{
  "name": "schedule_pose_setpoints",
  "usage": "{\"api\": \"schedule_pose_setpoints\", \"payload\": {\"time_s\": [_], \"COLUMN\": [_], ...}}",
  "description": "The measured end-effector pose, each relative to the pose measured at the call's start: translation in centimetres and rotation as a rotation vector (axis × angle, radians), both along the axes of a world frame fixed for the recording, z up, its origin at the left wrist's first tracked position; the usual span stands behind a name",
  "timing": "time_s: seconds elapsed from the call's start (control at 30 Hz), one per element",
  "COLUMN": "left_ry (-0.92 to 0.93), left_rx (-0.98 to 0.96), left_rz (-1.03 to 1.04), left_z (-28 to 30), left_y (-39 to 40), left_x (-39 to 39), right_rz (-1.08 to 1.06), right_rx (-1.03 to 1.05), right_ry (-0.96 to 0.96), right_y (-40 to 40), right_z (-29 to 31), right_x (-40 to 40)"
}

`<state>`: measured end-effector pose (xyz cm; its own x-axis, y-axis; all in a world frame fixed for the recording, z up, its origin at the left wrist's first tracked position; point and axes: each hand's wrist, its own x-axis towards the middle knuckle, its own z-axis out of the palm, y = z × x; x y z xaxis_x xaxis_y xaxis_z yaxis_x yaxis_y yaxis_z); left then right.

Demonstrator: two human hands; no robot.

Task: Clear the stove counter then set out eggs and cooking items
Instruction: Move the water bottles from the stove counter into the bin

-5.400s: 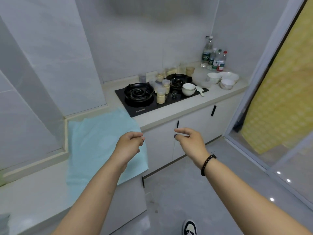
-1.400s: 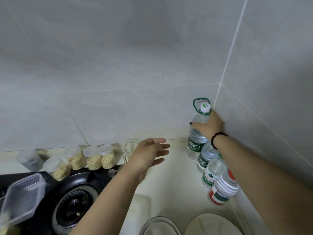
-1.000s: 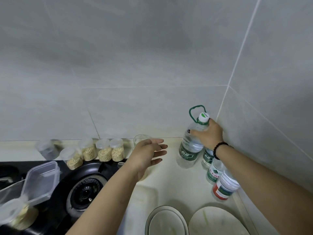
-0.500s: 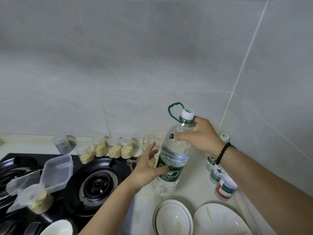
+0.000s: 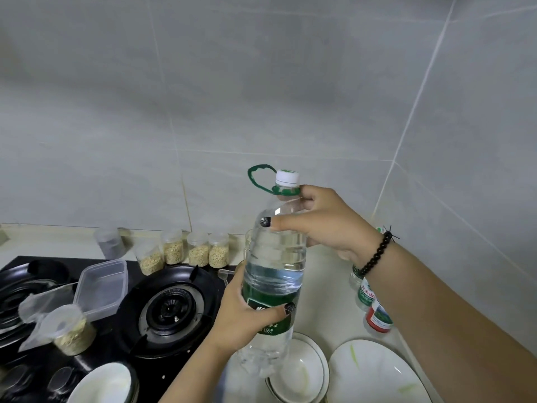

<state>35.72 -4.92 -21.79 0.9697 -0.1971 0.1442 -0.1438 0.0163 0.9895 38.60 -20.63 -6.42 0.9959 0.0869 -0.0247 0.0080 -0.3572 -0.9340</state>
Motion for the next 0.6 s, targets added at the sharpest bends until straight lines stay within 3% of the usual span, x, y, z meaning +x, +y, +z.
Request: {"api": "schedule_pose_setpoints", "payload": {"time_s": [0.17,0.37,0.6], "left_ry": [0.178,0.448,0.478], "left_rx": [-0.250,-0.598,-0.595], "left_rz": [-0.024,-0.158,-0.218], "left_z": [0.0,0.4,0.9], "left_y": [0.5,0.1,-3.0], "left_x": [-1.4,-1.5,0.0], "right_rz": [0.072,-0.128,-0.524], "right_rx": [0.084,0.203,-0.070], "right_ry": [0.078,0.125,0.095], "right_y": [-1.8,-7.0,-14.9], "right_z": [1.0,-1.7,-6.5], "right_x": [-0.2,1.5,6.9]}}
